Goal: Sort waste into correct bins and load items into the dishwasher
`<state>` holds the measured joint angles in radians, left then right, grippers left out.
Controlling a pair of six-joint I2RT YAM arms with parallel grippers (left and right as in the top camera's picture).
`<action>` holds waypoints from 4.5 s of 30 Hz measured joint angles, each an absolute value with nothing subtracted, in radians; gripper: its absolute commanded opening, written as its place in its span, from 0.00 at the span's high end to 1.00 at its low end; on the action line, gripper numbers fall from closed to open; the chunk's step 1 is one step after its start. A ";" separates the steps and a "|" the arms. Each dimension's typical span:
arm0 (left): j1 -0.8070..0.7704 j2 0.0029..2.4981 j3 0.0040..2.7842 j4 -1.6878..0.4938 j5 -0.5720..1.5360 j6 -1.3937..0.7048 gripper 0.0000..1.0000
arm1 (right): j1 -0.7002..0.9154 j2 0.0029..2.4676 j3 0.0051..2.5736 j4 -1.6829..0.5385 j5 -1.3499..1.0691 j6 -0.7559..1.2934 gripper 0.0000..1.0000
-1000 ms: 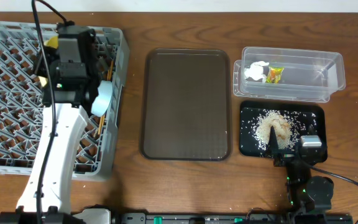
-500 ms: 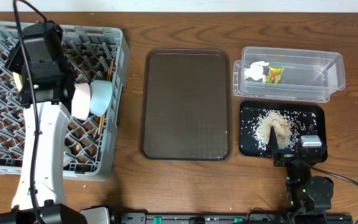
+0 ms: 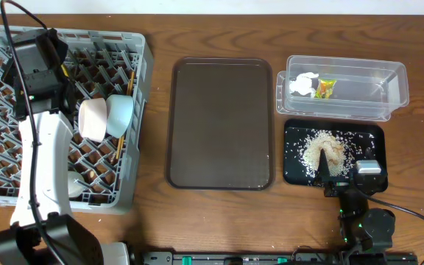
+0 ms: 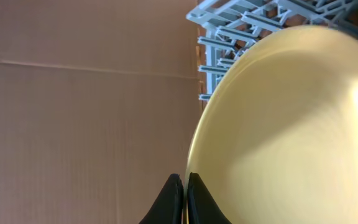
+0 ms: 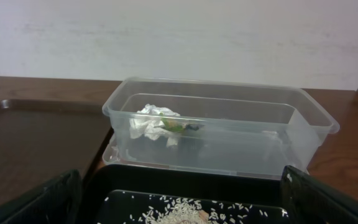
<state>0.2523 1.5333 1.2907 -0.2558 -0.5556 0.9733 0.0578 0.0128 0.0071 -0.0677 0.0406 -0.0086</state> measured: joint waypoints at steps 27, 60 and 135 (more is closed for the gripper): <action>0.261 1.553 1.289 -0.147 -0.564 1.029 0.94 | 0.057 0.013 0.007 -0.068 0.041 -0.009 0.01; 0.209 1.434 1.277 -0.344 -0.484 0.650 0.12 | 0.058 0.013 0.007 -0.068 0.041 -0.009 0.01; -0.046 0.010 0.017 -0.019 0.058 -0.056 0.09 | 0.057 0.012 0.007 -0.068 0.041 -0.009 0.01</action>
<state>-0.0456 0.0105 0.0170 -0.0189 0.0578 -0.0559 0.0574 0.0120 0.0071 -0.0677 0.0406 -0.0086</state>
